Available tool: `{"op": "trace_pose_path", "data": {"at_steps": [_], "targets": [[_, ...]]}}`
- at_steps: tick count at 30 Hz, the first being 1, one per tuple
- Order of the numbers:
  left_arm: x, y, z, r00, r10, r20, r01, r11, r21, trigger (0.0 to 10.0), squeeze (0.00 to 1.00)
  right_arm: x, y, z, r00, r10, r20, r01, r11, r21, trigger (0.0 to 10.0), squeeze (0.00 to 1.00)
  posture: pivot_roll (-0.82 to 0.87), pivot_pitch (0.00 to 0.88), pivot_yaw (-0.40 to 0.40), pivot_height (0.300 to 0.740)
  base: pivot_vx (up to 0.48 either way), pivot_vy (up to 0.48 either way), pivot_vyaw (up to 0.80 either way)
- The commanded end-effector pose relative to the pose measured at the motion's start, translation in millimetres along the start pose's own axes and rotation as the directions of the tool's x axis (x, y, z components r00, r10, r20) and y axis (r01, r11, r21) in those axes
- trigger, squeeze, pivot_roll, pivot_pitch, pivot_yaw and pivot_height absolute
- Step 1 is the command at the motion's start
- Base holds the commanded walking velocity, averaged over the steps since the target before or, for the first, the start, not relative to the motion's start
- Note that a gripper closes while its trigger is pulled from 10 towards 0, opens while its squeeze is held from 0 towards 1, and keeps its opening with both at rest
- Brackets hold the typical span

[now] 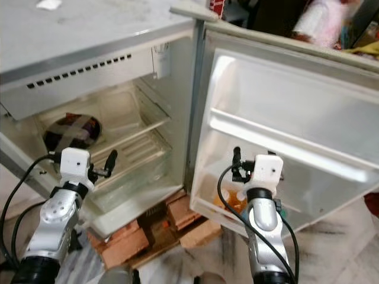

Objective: Restocking fridge

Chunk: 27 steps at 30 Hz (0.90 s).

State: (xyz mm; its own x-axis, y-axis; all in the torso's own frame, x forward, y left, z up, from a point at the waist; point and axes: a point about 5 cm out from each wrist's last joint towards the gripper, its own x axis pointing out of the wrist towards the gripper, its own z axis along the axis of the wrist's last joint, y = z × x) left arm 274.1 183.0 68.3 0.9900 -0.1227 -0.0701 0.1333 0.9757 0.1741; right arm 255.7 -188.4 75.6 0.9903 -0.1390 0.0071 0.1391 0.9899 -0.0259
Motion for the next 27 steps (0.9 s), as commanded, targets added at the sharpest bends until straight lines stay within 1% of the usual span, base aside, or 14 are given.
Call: {"op": "trace_pose_path", "data": {"at_steps": [1,2,3,4,5,6,7,8,9,13,17,20,27], "targets": [[-1.1,-2.0,-3.9,1.000,-0.002,-0.016,0.002,1.000,0.002,10.0,0.00,-0.6,-2.4,-1.4,1.000,-0.004,-0.014,0.004,1.000,0.004,10.0,0.00,0.02,0.000,-0.046,0.740,0.000,0.000,0.00],[-1.2,-2.5,-3.9,1.000,-0.003,-0.016,0.003,1.000,0.001,10.0,0.00,-0.7,-2.4,-1.7,1.000,-0.003,-0.016,0.003,1.000,-0.003,10.0,0.54,0.02,0.000,-0.048,0.740,0.000,0.000,0.00],[-1.1,-2.7,-4.0,1.000,-0.003,-0.015,0.003,1.000,0.000,10.0,0.00,-0.5,-1.7,-2.4,1.000,0.000,-0.018,0.000,1.000,-0.003,10.0,1.00,0.02,0.000,-0.049,0.740,0.000,0.000,0.00],[-1.0,-2.8,-4.0,1.000,-0.003,-0.015,0.003,1.000,-0.001,10.0,0.00,-0.3,-1.3,-2.9,1.000,0.002,-0.019,-0.002,1.000,-0.002,10.0,1.00,0.02,0.000,-0.049,0.740,0.000,0.000,0.00],[-0.1,-2.1,-4.0,1.000,0.001,-0.016,-0.001,1.000,0.000,10.0,0.00,0.5,-0.5,-3.7,1.000,0.004,-0.022,-0.004,1.000,-0.005,10.0,0.88,0.02,0.000,-0.049,0.740,0.000,0.000,0.00],[0.6,-1.5,-4.0,1.000,0.004,-0.017,-0.004,1.000,0.001,10.0,0.00,1.1,0.1,-4.2,1.000,0.005,-0.025,-0.005,1.000,-0.006,10.0,0.66,0.02,0.000,-0.049,0.740,0.000,0.000,0.00],[0.6,-1.5,-4.0,1.000,0.004,-0.017,-0.004,1.000,0.001,10.0,0.00,1.1,0.1,-4.2,1.000,0.005,-0.025,-0.005,1.000,-0.006,10.0,0.66,0.02,0.000,-0.049,0.740,0.000,0.000,0.00],[1.6,-0.4,-3.5,1.000,0.007,-0.017,-0.007,1.000,0.003,10.0,0.00,2.3,1.3,-4.1,1.000,0.010,-0.026,-0.010,1.000,-0.005,10.0,0.38,0.02,0.000,-0.050,0.740,0.000,0.000,0.00],[2.5,0.5,-3.0,1.000,0.009,-0.016,-0.009,1.000,0.005,10.0,0.00,3.4,2.4,-3.9,1.000,0.014,-0.026,-0.014,1.000,-0.004,10.0,0.00,0.03,0.000,-0.053,0.740,0.000,0.000,0.00],[3.0,2.6,-2.1,1.000,0.013,-0.013,-0.013,1.000,0.010,10.0,0.00,5.2,5.8,-3.5,0.999,0.030,-0.027,-0.030,1.000,-0.006,10.0,0.00,0.03,0.000,-0.053,0.740,-0.243,0.000,0.00],[1.8,3.1,-3.0,1.000,0.015,-0.015,-0.014,1.000,0.011,10.0,0.00,5.4,7.5,-4.0,0.999,0.035,-0.031,-0.035,0.999,-0.007,10.0,0.00,0.03,0.000,-0.053,0.740,-0.060,0.000,0.00],[1.3,-0.1,-4.4,1.000,0.006,-0.018,-0.006,1.000,0.006,10.0,0.00,5.4,10.1,-3.8,0.998,0.044,-0.034,-0.044,0.999,0.001,10.0,0.00,0.02,0.000,-0.051,0.740,-0.249,0.000,0.00],[1.6,-1.1,-4.8,1.000,0.002,-0.018,-0.002,1.000,0.009,10.0,0.00,7.4,10.4,-4.9,0.999,0.040,-0.036,-0.040,0.999,0.002,10.0,0.00,0.02,0.000,-0.049,0.740,-0.266,0.000,0.00]]}}
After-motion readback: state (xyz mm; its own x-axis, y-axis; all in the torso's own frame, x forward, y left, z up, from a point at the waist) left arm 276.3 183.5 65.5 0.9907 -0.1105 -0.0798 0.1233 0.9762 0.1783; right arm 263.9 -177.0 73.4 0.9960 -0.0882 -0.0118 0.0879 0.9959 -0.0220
